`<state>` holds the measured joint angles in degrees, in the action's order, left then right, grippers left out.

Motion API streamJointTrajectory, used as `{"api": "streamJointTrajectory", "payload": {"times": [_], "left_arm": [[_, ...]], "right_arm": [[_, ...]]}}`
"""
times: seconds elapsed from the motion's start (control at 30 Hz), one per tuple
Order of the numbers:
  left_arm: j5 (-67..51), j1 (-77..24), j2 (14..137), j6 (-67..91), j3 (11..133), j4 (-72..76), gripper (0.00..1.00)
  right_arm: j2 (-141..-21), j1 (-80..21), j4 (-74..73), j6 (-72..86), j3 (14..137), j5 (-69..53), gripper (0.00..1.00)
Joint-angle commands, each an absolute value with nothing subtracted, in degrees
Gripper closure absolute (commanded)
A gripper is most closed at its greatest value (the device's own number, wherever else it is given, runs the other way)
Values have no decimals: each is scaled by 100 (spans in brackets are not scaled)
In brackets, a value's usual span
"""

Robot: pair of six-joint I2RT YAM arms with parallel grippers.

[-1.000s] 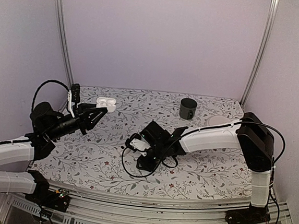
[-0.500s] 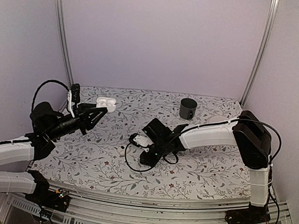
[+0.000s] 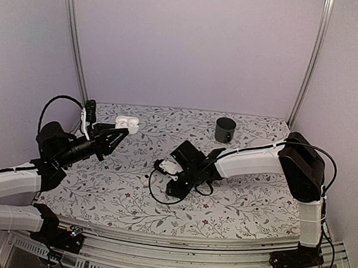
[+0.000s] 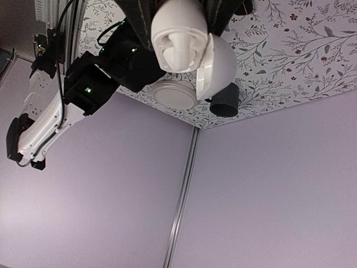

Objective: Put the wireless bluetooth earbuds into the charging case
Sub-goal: Adjust the right earbud at the center of the board, then pick up the right earbud from the center of the board.

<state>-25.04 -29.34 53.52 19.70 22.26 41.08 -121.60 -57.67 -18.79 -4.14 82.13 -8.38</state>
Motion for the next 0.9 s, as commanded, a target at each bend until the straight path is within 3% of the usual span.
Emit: {"api": "streamJointTrajectory", "payload": {"times": [0.0, 0.53, 0.67, 0.87], "left_arm": [[-2533, -2839, 5344, 1923, 2364, 4100, 100], [-2549, -2834, 5344, 1925, 2384, 4088, 100], [-2558, -2838, 5339, 1929, 2374, 4091, 100], [-2573, -2839, 5350, 1900, 2390, 4072, 100]], "right_arm": [[-12187, -5729, -1738, -352, 8360, -991, 74], [-12259, -5730, -1591, -117, 8402, -1191, 80], [-12287, -5730, -1595, -88, 8411, -1187, 90], [-12231, -5722, -1610, -40, 8347, -1145, 95]]}}
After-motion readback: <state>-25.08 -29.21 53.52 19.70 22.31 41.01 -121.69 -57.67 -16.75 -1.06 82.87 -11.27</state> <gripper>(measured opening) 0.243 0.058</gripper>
